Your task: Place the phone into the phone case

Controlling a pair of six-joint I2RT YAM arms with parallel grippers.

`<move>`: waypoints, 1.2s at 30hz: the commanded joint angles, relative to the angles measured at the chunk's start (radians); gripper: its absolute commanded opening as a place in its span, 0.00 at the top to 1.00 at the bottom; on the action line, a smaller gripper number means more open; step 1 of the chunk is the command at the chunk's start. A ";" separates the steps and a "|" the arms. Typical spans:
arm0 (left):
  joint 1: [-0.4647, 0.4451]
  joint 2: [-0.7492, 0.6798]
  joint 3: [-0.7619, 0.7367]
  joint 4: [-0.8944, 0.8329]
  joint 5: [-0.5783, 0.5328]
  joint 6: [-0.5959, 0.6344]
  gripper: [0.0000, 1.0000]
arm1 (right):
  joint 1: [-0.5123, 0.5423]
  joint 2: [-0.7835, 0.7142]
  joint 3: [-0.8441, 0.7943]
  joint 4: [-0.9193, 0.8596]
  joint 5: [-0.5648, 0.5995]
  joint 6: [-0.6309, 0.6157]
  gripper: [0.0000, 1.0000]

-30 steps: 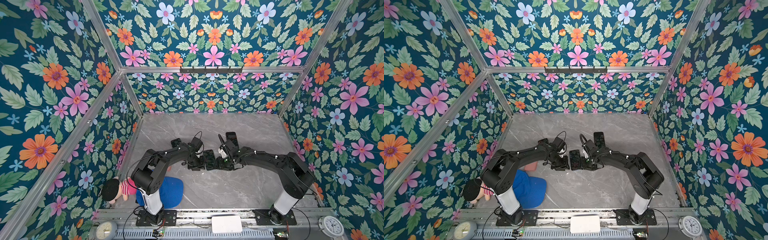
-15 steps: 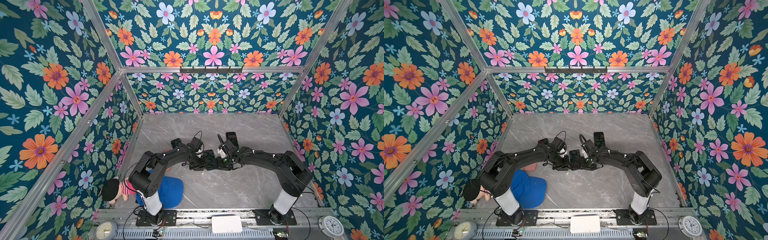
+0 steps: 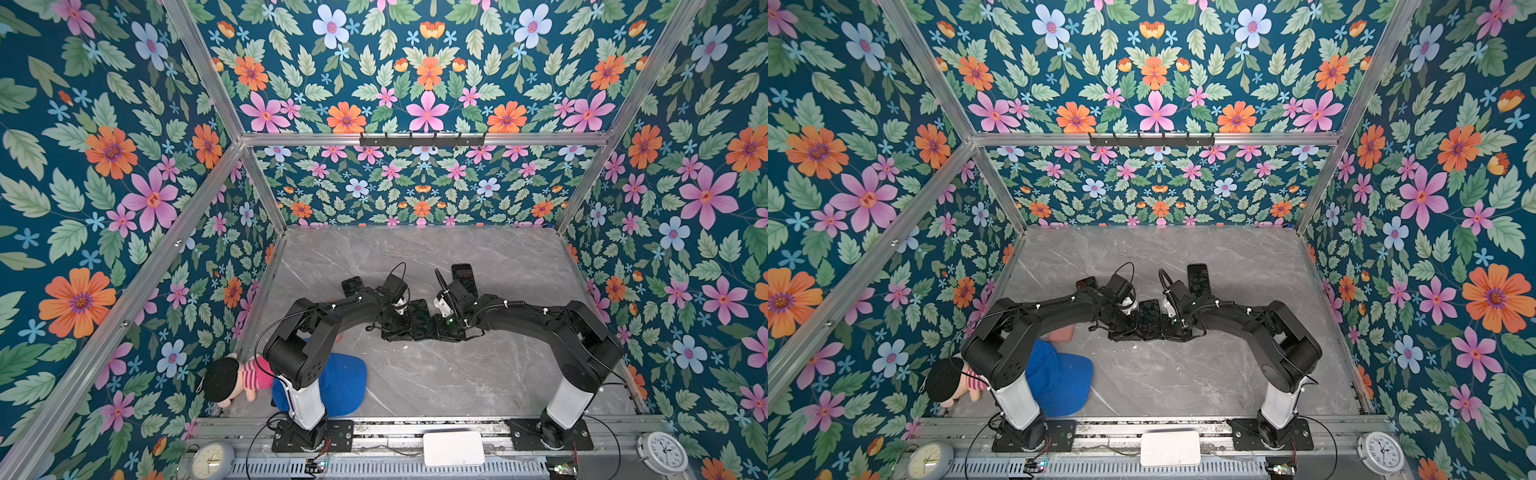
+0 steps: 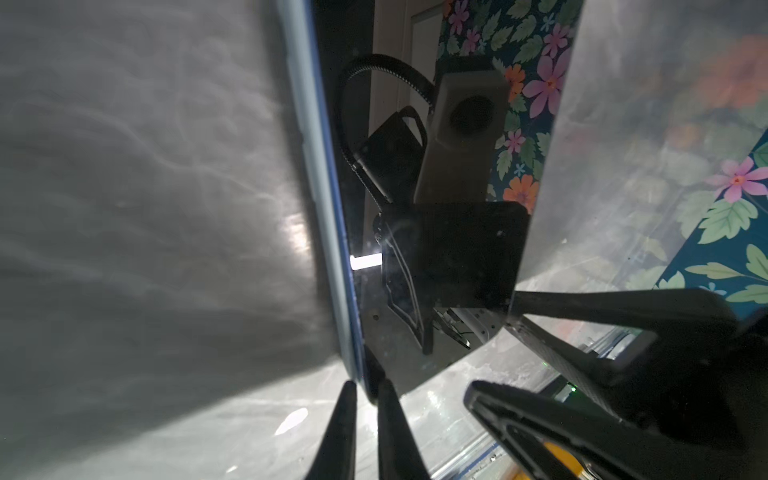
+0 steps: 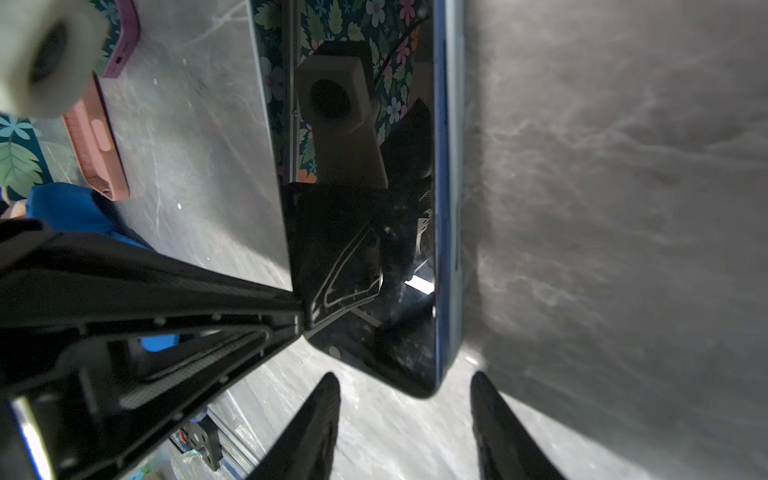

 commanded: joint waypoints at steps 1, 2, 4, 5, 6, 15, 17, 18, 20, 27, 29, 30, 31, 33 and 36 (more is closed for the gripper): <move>0.000 0.011 0.002 -0.014 -0.024 0.011 0.88 | 0.001 0.002 -0.002 0.011 -0.006 -0.006 0.49; 0.000 0.013 0.001 -0.014 -0.026 0.013 0.89 | 0.001 0.002 -0.002 0.012 -0.007 -0.005 0.49; 0.000 0.016 0.002 -0.014 -0.027 0.012 0.91 | 0.000 0.003 -0.004 0.015 -0.008 -0.004 0.49; 0.000 0.019 0.004 -0.014 -0.027 0.012 0.93 | 0.000 0.005 -0.004 0.017 -0.010 -0.003 0.49; 0.000 0.020 0.004 -0.015 -0.027 0.013 0.95 | 0.001 0.006 -0.007 0.018 -0.012 -0.003 0.49; 0.000 0.048 0.011 -0.035 -0.040 0.027 1.00 | 0.001 0.013 -0.017 0.036 -0.021 0.004 0.49; 0.002 0.055 0.013 -0.039 -0.042 0.030 1.00 | 0.001 0.017 -0.018 0.042 -0.027 0.006 0.49; 0.002 0.058 0.013 -0.040 -0.045 0.033 1.00 | 0.001 0.018 -0.018 0.044 -0.027 0.006 0.49; 0.001 0.059 0.018 -0.046 -0.048 0.037 1.00 | 0.001 0.014 -0.012 0.036 -0.026 0.001 0.49; 0.004 0.038 0.045 -0.084 -0.075 0.056 0.99 | -0.001 -0.040 0.024 -0.072 0.040 -0.202 0.49; 0.013 0.029 0.060 -0.087 -0.077 0.067 0.94 | 0.000 -0.063 0.029 -0.116 0.091 -0.309 0.46; 0.019 0.025 0.067 -0.086 -0.077 0.072 0.90 | 0.000 -0.073 0.026 -0.122 0.102 -0.348 0.44; 0.031 0.025 0.081 -0.084 -0.081 0.078 0.84 | 0.000 -0.082 0.020 -0.127 0.117 -0.393 0.41; 0.066 0.030 0.111 -0.070 -0.079 0.091 0.76 | -0.002 -0.090 0.015 -0.132 0.132 -0.452 0.36; 0.133 0.047 0.151 -0.007 -0.072 0.103 0.66 | 0.008 -0.091 0.003 -0.116 0.147 -0.512 0.27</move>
